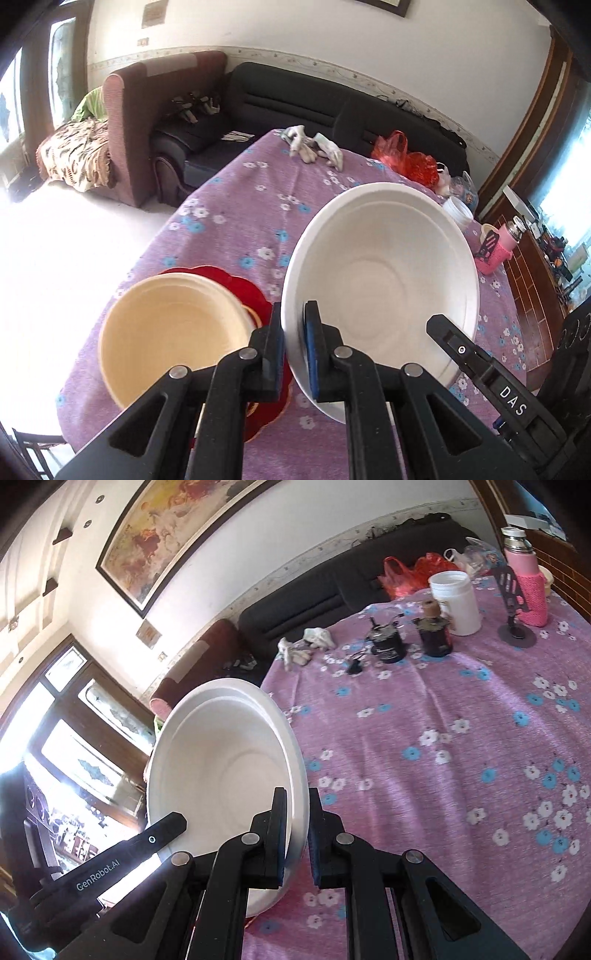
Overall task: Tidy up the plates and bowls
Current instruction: 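Lift and carry the white bowl with both grippers over the red plate stack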
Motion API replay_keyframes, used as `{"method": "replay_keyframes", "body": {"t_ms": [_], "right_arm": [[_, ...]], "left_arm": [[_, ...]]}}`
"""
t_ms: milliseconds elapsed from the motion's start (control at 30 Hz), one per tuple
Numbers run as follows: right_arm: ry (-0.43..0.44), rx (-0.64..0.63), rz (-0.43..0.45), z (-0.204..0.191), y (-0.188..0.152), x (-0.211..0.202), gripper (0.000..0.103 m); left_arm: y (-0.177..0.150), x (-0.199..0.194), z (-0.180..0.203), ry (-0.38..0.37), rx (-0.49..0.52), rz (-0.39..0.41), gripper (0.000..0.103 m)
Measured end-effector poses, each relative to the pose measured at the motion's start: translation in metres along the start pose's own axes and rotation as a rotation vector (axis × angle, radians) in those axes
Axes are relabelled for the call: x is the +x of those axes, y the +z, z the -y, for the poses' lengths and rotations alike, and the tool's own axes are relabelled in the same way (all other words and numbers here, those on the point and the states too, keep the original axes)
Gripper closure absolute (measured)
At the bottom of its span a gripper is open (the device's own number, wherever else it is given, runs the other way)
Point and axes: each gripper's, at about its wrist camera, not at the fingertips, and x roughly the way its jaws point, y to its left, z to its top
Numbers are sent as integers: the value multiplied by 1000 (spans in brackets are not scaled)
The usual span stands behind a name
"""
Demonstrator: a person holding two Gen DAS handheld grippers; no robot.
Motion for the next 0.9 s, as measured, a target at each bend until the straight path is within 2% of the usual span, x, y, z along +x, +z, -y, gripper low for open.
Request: {"method": "replay_keyframes", "body": {"t_ms": [233, 433, 900], "right_arm": [[65, -94, -55, -74, -35, 31, 91], [69, -149, -100, -107, -65, 55, 91], [-25, -212, -133, -125, -92, 80, 91]], "left_arm": [[-6, -31, -74, 80, -77, 28, 93], [-17, -30, -118, 111, -119, 4, 92], [-32, 1, -147, 98, -158, -90, 89]]}}
